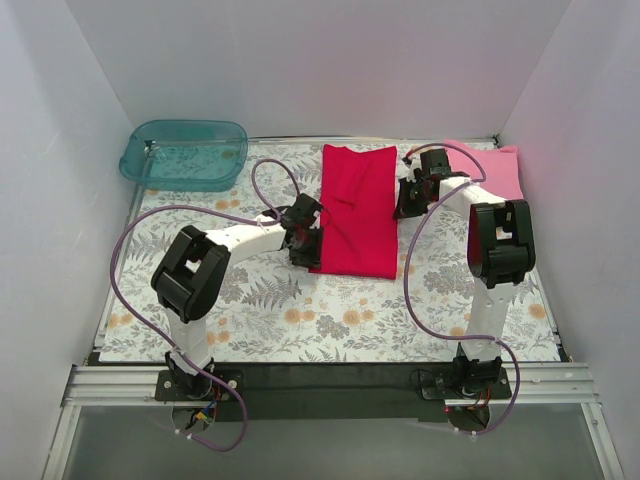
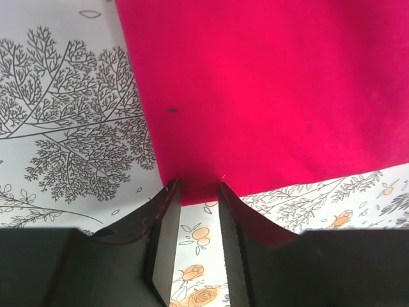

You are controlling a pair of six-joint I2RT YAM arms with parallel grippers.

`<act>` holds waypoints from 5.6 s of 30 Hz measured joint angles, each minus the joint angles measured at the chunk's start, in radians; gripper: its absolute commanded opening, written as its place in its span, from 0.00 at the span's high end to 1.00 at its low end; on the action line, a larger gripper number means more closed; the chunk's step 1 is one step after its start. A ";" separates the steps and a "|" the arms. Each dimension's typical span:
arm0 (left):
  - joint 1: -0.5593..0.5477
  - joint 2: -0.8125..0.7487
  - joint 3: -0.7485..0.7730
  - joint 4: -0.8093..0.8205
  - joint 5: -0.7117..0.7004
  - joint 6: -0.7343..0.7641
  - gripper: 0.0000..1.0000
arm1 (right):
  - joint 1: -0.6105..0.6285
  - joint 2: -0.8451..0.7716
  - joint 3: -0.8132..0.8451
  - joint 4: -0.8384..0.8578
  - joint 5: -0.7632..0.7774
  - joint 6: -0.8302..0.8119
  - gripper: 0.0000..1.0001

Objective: Fold and stack the t-shirts
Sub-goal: Fold the tshirt

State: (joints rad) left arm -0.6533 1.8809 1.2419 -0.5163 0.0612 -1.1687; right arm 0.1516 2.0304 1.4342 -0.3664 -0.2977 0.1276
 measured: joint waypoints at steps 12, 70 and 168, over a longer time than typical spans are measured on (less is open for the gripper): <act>0.003 -0.022 -0.062 0.036 0.000 -0.018 0.79 | -0.012 0.010 0.049 -0.001 0.011 -0.006 0.99; 0.055 -0.017 -0.010 0.015 0.078 -0.132 0.83 | -0.080 -0.323 -0.550 0.421 -0.572 0.290 0.58; -0.114 0.003 -0.021 -0.104 -0.298 -0.160 0.48 | 0.399 -0.446 -0.575 -0.010 0.452 0.354 0.74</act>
State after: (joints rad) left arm -0.7677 1.8843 1.2213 -0.6201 -0.2371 -1.3289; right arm 0.5510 1.5841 0.8597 -0.3767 0.1547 0.4820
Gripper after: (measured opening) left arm 0.532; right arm 0.269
